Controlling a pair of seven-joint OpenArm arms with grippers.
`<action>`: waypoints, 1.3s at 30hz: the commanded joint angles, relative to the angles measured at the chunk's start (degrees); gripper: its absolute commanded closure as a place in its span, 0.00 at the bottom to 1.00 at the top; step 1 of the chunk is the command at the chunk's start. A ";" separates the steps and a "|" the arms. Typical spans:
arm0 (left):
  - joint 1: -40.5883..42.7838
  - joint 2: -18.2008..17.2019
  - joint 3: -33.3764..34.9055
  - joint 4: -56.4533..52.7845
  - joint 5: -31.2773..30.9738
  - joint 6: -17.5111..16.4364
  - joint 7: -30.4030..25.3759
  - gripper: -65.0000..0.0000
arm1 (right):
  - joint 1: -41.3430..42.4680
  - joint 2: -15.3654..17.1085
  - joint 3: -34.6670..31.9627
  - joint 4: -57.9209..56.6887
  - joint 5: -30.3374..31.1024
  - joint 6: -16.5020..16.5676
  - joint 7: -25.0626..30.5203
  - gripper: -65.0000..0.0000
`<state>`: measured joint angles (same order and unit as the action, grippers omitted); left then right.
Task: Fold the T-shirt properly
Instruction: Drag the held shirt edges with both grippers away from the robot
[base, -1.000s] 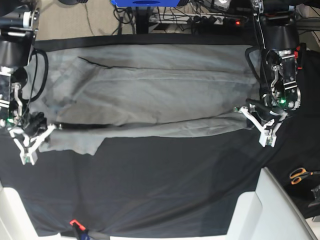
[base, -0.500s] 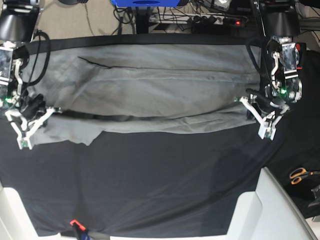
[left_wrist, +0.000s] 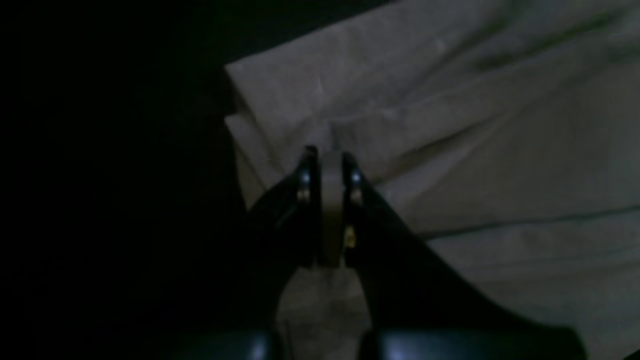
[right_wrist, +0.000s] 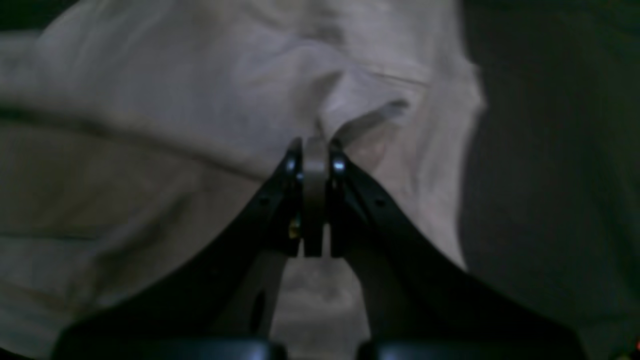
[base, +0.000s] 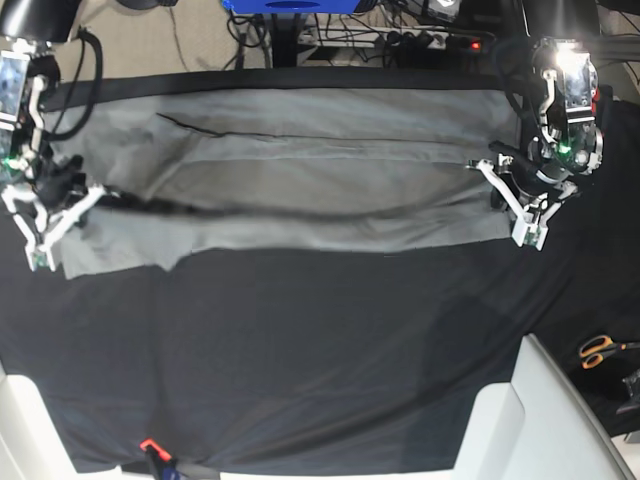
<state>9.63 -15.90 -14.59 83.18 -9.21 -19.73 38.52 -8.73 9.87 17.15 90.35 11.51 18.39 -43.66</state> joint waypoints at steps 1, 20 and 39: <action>0.00 -0.93 -0.40 1.09 -0.15 0.08 -0.68 1.00 | -0.10 0.46 0.13 1.92 0.49 0.11 0.54 1.00; 4.57 -0.93 -0.40 3.99 0.03 0.08 -0.94 1.00 | -8.45 -3.32 0.04 9.65 0.67 0.11 -0.78 1.00; 5.27 -3.31 -0.05 3.64 -0.06 0.08 -1.03 1.00 | -11.53 -3.58 0.04 11.59 0.49 0.38 -0.43 1.00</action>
<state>15.25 -18.13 -14.35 86.08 -9.10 -19.77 38.37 -20.60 5.65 16.99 101.25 11.77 18.65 -45.04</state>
